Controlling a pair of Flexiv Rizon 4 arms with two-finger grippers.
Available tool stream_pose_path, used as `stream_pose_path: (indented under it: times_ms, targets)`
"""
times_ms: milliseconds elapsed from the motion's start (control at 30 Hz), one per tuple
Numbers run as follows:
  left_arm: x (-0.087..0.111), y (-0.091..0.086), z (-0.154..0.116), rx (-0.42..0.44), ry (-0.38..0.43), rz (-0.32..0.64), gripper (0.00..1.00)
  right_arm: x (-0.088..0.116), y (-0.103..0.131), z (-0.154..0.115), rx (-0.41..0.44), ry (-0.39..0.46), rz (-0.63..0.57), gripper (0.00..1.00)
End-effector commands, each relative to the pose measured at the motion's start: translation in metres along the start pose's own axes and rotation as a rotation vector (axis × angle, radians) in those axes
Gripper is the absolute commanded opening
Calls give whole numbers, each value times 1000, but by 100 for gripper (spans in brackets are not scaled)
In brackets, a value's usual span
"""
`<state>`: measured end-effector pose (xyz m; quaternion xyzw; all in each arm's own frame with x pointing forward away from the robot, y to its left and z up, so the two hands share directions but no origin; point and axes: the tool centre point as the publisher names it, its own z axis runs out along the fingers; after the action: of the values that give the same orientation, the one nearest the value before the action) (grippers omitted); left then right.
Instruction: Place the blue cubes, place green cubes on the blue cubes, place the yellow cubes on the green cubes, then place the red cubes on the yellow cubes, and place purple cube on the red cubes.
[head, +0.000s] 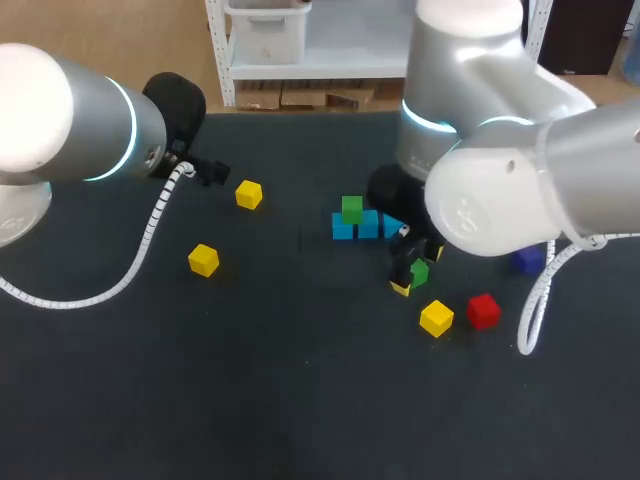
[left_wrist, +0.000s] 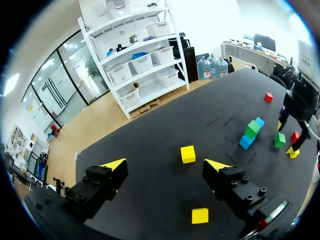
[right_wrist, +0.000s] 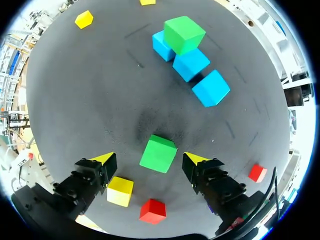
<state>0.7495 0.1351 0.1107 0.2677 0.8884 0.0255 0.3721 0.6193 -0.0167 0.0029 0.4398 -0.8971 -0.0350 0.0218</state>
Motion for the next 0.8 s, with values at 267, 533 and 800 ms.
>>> stream_pose_path:
  times_ms: [267,533,800]
  targets:
    - [0,1,0,4,1,2,100,-8,-2,2,9,20,-22,36]
    - [0,1,0,4,1,2,100,-8,-3,2,31,29,-66,0]
    - [0,1,0,4,1,2,100,-8,-10,-19,86,21,-251,0]
